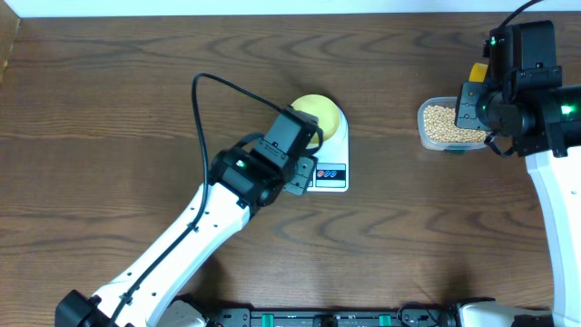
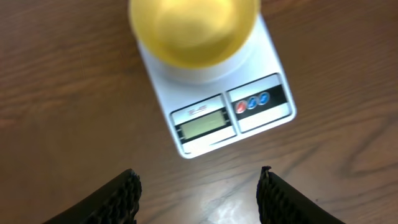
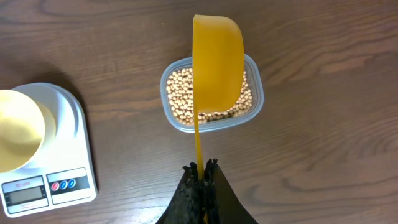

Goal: Scoop item into bowl and weigh 50g on scale

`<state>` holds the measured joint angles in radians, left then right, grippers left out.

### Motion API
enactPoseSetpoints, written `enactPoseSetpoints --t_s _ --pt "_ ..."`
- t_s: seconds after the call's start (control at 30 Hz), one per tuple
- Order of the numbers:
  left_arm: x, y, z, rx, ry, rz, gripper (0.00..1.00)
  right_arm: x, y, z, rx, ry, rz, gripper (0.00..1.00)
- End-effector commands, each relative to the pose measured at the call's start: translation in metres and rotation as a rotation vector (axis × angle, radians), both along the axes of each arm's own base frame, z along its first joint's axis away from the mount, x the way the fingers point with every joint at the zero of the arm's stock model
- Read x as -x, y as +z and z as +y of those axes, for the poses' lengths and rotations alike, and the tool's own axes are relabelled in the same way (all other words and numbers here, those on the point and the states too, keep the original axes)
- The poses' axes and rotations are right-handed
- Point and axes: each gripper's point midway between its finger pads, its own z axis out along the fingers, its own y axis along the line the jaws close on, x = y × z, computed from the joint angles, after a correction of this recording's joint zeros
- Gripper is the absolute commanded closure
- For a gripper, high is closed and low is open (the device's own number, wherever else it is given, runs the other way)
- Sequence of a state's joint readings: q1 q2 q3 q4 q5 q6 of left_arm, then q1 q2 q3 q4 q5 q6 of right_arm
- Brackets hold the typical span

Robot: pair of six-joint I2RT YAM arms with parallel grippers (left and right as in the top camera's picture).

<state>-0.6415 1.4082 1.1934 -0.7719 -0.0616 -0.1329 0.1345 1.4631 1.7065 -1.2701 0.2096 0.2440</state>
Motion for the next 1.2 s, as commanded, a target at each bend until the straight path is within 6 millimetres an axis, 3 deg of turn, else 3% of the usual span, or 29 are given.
enactPoseSetpoints --t_s 0.0,0.13,0.3,0.6,0.97,1.17 --pt "-0.013 0.022 0.011 0.008 0.063 -0.038 0.37 0.003 0.006 -0.007 0.028 -0.016 -0.016 0.99" --pt "-0.016 0.043 0.011 0.03 0.068 -0.056 0.37 0.004 -0.003 -0.008 0.032 -0.016 0.009 0.99" --pt "0.0 0.064 0.001 0.096 0.017 0.006 0.37 0.005 -0.012 -0.008 0.03 -0.023 0.036 0.99" --pt "0.03 0.06 0.02 0.035 0.018 0.099 0.37 0.005 -0.023 -0.008 0.029 -0.033 0.055 0.99" --pt "0.044 0.104 0.03 0.121 0.012 -0.023 0.37 0.004 -0.033 -0.02 0.028 -0.077 0.084 0.99" --pt "0.051 0.106 0.024 0.149 -0.033 -0.01 0.37 0.004 -0.038 -0.03 0.025 -0.111 0.1 0.99"
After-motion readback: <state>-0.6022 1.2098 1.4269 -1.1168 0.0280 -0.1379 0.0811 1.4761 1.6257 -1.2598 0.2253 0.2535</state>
